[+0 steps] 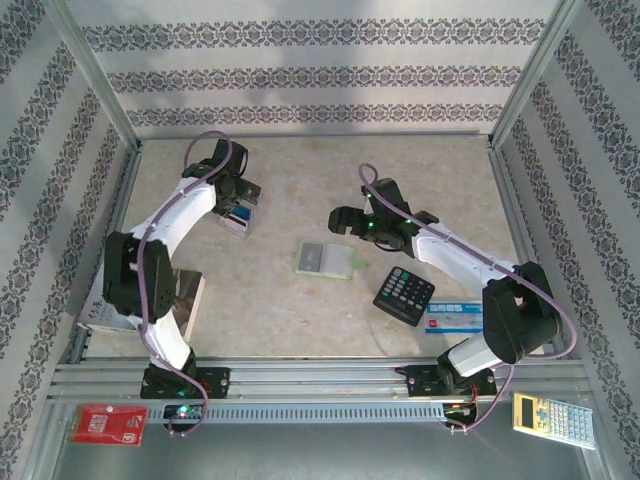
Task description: Take the credit cards out of the card holder
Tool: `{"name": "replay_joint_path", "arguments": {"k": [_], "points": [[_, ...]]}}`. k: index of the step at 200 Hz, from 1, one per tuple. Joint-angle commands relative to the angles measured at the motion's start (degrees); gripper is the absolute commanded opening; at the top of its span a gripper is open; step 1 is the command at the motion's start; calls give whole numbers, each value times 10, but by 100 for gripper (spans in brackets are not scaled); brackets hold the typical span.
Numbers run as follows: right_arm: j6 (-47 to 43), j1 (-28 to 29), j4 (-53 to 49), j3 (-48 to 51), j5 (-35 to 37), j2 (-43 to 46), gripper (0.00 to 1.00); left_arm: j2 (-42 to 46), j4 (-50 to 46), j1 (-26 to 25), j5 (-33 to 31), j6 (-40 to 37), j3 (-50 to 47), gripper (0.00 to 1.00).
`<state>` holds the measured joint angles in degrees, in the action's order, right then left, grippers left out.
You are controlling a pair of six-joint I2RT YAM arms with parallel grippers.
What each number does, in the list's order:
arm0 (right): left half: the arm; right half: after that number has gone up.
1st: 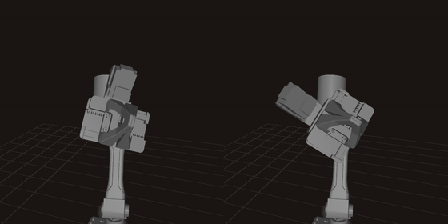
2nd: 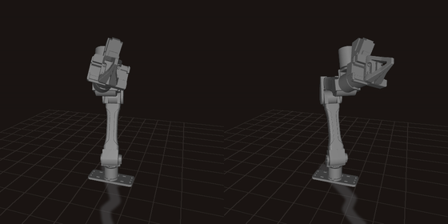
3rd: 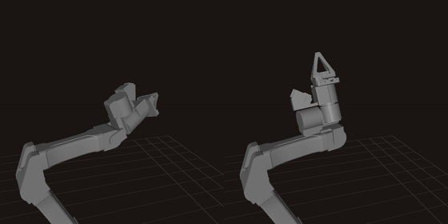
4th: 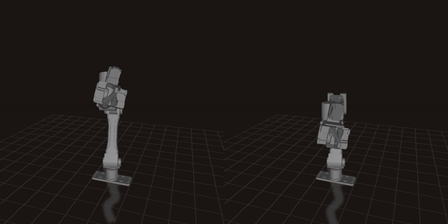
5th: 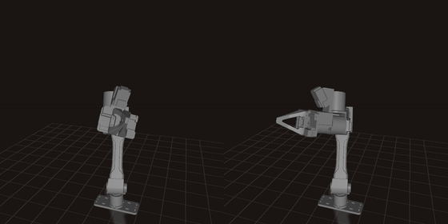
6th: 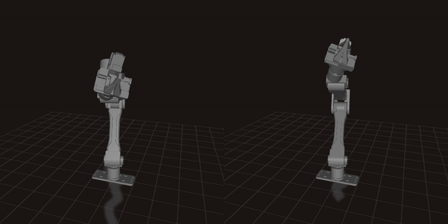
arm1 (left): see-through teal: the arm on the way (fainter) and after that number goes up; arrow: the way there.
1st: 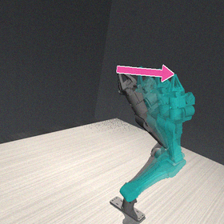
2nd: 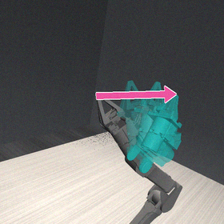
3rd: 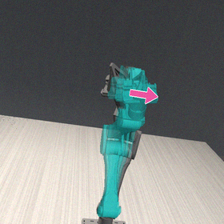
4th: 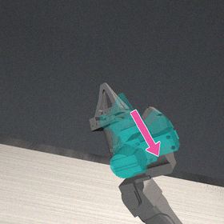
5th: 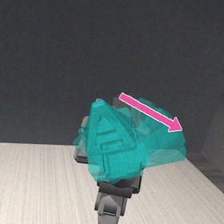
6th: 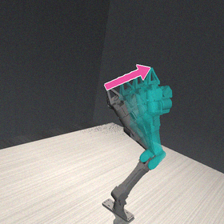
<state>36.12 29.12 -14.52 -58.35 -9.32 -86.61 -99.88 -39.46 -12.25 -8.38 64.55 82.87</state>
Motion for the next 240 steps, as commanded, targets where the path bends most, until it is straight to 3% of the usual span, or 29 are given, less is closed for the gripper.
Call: {"name": "replay_joint_path", "arguments": {"k": [1, 46, 92, 154, 240], "points": [[0, 35, -37, -26, 43, -28, 93, 50, 24, 7, 7, -93, -46, 50], [29, 106, -72, -57, 101, -100, 86, 146, 170, 28, 88, -199, -229, 68], [51, 163, -124, -133, 174, -190, 83, 220, 300, 67, 199, -246, -379, 84], [93, 189, -209, -225, 229, -276, 81, 258, 287, 85, 266, -350, -404, 100], [118, 189, -186, -207, 205, -311, 76, 245, 282, 85, 348, -376, -384, 100]]}}
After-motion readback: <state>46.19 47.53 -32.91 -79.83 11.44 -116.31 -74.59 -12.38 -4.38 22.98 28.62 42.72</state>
